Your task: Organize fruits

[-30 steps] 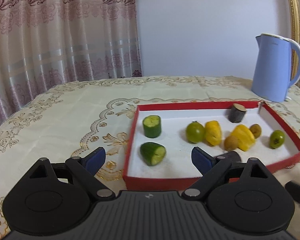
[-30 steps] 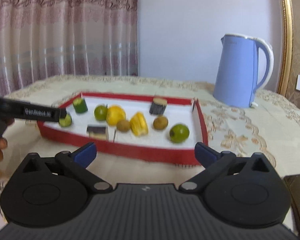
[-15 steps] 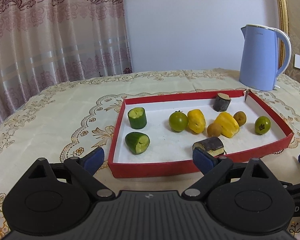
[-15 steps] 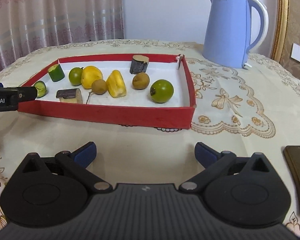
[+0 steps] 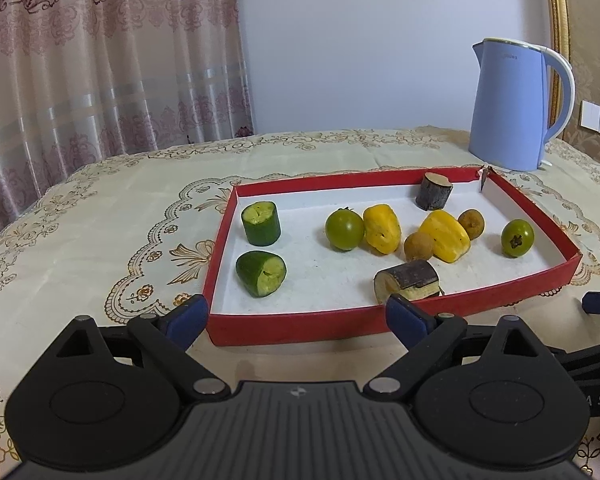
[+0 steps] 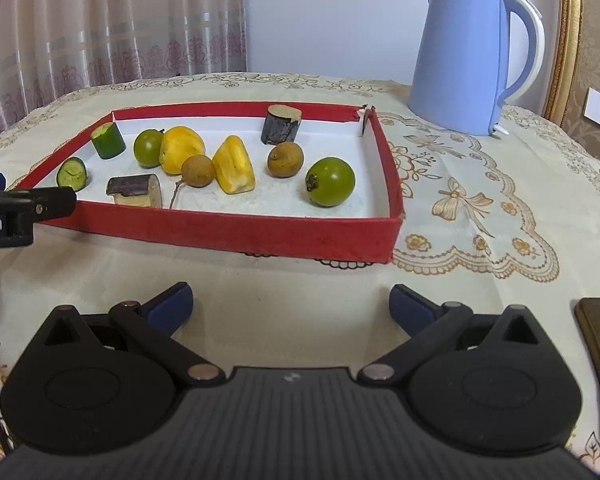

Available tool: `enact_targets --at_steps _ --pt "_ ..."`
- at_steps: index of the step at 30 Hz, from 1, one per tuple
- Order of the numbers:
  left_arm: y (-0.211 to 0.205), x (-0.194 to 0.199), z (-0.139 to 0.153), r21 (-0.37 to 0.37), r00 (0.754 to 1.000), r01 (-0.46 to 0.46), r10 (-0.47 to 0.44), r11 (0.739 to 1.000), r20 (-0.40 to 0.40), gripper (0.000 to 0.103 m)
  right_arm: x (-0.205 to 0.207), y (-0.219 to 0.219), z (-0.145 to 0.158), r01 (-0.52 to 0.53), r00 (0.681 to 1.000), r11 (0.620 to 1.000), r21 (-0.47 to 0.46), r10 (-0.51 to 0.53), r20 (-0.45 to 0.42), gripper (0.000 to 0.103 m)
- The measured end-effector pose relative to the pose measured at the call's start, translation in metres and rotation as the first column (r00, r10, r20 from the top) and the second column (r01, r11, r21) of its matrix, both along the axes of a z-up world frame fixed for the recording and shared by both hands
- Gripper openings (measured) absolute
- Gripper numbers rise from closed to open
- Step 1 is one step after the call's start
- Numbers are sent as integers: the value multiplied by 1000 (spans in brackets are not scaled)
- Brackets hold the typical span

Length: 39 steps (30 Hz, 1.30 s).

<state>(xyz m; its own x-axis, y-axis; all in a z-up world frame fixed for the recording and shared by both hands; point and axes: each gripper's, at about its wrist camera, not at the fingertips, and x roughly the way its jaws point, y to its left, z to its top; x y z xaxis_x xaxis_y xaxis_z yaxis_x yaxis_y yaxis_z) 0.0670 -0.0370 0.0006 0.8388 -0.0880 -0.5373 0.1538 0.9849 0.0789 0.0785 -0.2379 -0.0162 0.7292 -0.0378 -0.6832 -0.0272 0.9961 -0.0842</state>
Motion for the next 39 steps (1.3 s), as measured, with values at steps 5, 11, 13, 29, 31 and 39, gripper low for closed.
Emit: enact_targets --at_steps 5,11,13,29,31,39 --pt "1 1 -1 -1 1000 4 -4 1000 -2 96 0 0 0 7 1000 1000 6 -7 -2 103" --pt "0 5 -2 -11 1000 6 -6 1000 -8 96 0 -1 -1 8 1000 1000 9 -8 -2 103" --pt "0 5 -2 -9 1000 7 -7 1000 -10 96 0 -1 -1 8 1000 1000 9 -8 -2 103" --pt "3 9 -6 -7 999 -21 21 1000 -50 96 0 -1 -1 8 1000 1000 9 -8 -2 103" --pt "3 10 -6 -7 998 -24 23 1000 -54 96 0 -1 -1 8 1000 1000 9 -8 -2 103" --pt "1 11 -5 1 998 -27 27 1000 -59 96 0 -1 -1 8 1000 1000 9 -8 -2 103"
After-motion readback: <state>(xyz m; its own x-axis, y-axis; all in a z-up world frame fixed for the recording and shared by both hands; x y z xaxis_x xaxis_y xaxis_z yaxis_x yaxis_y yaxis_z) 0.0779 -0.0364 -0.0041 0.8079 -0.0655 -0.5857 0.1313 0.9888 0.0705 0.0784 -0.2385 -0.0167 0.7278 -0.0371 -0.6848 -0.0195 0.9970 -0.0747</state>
